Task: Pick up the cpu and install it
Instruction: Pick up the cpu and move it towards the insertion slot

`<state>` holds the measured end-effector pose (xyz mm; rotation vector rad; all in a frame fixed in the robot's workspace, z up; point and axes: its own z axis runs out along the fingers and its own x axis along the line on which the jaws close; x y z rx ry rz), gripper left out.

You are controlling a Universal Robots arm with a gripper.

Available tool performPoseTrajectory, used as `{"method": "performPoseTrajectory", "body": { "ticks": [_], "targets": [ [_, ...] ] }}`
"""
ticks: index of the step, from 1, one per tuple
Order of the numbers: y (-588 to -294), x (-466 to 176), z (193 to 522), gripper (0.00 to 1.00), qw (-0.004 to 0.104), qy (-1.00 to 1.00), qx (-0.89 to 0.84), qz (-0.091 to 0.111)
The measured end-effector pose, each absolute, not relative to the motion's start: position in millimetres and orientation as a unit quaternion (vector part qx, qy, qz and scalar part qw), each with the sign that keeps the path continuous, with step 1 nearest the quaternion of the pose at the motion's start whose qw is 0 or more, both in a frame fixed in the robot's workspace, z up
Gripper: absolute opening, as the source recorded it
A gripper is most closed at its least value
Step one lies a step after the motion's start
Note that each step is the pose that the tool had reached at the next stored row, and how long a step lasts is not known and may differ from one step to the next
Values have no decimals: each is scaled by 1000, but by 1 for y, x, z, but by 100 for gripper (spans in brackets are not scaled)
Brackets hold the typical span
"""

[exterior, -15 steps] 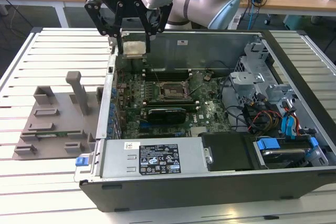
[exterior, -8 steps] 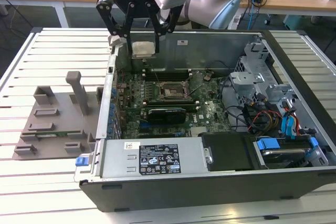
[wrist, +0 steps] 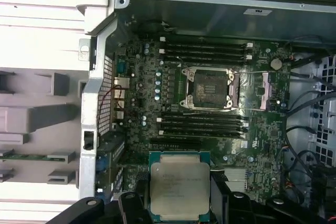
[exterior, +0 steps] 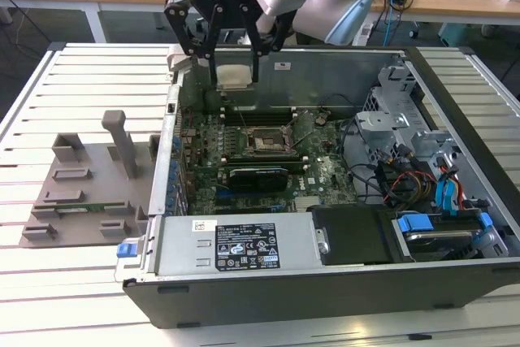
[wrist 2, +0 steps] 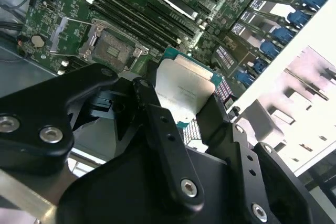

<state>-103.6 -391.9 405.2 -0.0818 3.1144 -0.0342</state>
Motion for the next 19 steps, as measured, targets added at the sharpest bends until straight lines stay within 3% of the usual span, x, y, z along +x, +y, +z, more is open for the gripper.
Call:
{"method": "performPoseTrajectory", "body": {
  "ticks": [19],
  "targets": [
    [-391, -76, 401, 55, 13, 1000, -26, -11]
  ]
}}
